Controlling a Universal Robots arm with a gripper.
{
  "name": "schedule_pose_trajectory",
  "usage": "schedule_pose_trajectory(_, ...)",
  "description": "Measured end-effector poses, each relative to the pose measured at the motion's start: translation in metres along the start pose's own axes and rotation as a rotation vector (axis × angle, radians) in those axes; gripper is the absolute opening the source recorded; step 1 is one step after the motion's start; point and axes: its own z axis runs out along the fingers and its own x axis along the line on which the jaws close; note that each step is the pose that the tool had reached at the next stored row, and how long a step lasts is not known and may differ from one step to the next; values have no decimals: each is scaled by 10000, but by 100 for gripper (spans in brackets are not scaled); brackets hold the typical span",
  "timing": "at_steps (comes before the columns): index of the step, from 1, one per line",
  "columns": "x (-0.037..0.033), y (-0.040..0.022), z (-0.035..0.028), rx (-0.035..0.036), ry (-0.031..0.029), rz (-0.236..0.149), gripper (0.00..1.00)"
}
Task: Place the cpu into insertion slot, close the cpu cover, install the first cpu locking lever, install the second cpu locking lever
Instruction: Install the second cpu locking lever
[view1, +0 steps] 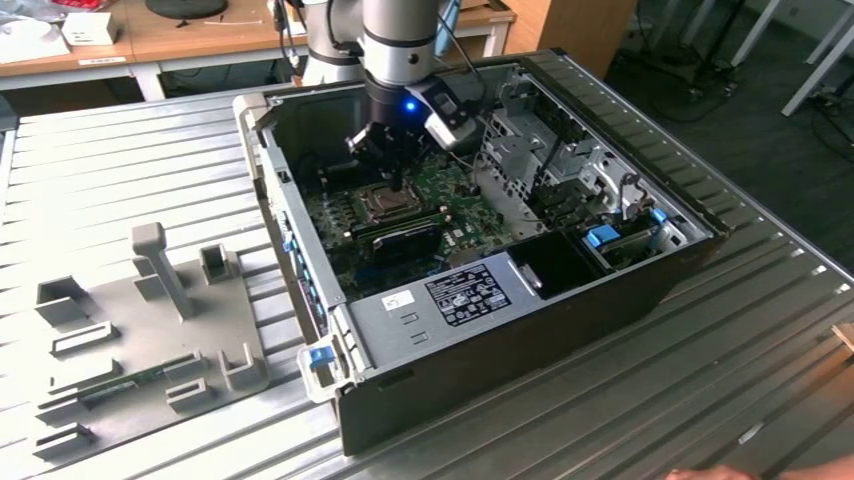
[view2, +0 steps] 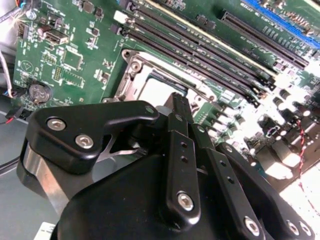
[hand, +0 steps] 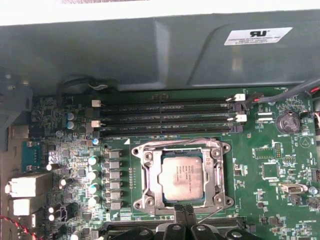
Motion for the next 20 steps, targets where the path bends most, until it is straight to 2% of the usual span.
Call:
schedule_pose_trajectory(6,-2,-48,-2,-55,3,3,10)
schedule_pose_trajectory(20,6,-65,-3,-57,3,2,10)
